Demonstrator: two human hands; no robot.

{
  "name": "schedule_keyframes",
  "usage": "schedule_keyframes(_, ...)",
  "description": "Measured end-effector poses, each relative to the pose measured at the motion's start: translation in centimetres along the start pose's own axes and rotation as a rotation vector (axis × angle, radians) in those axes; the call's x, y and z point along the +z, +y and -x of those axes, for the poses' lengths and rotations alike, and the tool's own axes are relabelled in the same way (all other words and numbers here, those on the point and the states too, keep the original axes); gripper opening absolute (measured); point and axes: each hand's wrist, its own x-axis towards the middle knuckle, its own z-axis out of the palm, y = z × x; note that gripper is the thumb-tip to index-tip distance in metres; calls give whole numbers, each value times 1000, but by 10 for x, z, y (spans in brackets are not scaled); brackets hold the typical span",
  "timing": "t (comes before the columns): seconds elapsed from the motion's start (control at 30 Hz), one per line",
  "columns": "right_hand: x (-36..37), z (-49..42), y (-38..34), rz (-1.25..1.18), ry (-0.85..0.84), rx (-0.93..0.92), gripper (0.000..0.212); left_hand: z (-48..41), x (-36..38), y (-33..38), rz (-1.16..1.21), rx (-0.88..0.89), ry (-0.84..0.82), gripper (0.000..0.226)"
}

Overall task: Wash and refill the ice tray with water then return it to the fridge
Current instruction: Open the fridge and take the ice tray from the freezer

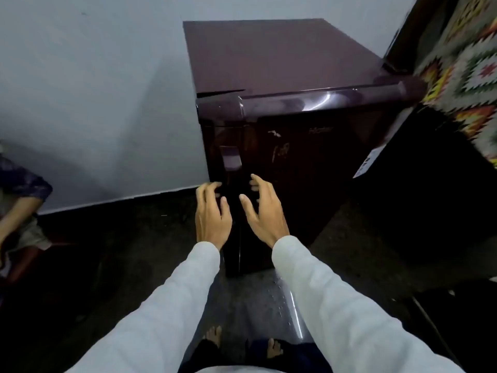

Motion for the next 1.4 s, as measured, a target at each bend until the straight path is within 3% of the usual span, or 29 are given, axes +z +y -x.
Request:
schedule_keyframes(0.13, 22, -20, -23, -78, 79, 75, 48, -21, -3, -18, 174, -71, -277, 47)
schedule_keyframes(0.3, 38, -25, -30, -194, 145, 196, 40, -21, -5, -25, 292, -156, -376, 57)
schedule_keyframes(0.63, 36, -23, -30, -175, 132, 218, 43, -20, -8, -24, 332, -170, -394, 63)
schedule_keyframes(1.07, 24, -25, -19, -200, 28, 160, 49, -12, -2, -12, 254, -161, -277, 59)
schedule_keyframes(1.4, -2, 14, -1, -245, -6, 144, 35, 29, -4, 6, 176, -40, -218, 44)
